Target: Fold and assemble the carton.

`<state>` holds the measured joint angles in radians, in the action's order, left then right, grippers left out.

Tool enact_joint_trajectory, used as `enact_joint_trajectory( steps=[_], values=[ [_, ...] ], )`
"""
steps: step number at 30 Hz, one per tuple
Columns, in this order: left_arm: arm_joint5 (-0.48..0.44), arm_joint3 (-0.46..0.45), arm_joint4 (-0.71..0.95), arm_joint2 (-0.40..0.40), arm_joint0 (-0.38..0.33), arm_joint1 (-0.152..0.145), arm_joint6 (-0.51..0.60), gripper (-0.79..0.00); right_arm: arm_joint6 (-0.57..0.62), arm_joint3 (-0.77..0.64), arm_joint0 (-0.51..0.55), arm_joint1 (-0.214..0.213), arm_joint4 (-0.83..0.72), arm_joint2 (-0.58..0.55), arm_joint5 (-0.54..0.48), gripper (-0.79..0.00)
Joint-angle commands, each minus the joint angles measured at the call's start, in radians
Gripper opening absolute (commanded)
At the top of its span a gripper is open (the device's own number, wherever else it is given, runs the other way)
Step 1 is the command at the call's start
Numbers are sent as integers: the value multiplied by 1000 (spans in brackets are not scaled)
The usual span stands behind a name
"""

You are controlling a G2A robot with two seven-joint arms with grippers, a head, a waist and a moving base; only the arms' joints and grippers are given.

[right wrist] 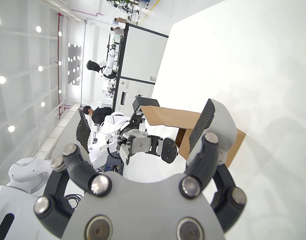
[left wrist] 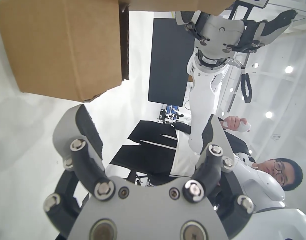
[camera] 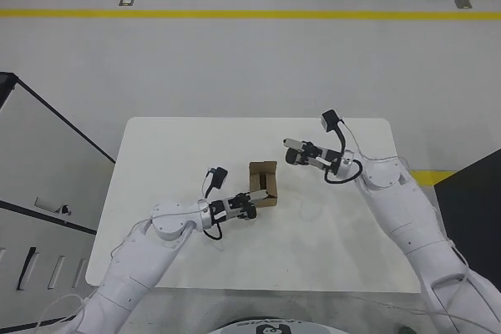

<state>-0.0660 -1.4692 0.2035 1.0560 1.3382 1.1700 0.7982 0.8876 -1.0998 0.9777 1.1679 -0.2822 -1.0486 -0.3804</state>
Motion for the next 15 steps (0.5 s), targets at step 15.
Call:
enact_joint_trajectory(
  steps=[15],
  values=[
    [-55, 115, 26, -7, -55, 18, -139, 0, 166, 243, -115, 69, -206, 109, -88, 0]
  ],
)
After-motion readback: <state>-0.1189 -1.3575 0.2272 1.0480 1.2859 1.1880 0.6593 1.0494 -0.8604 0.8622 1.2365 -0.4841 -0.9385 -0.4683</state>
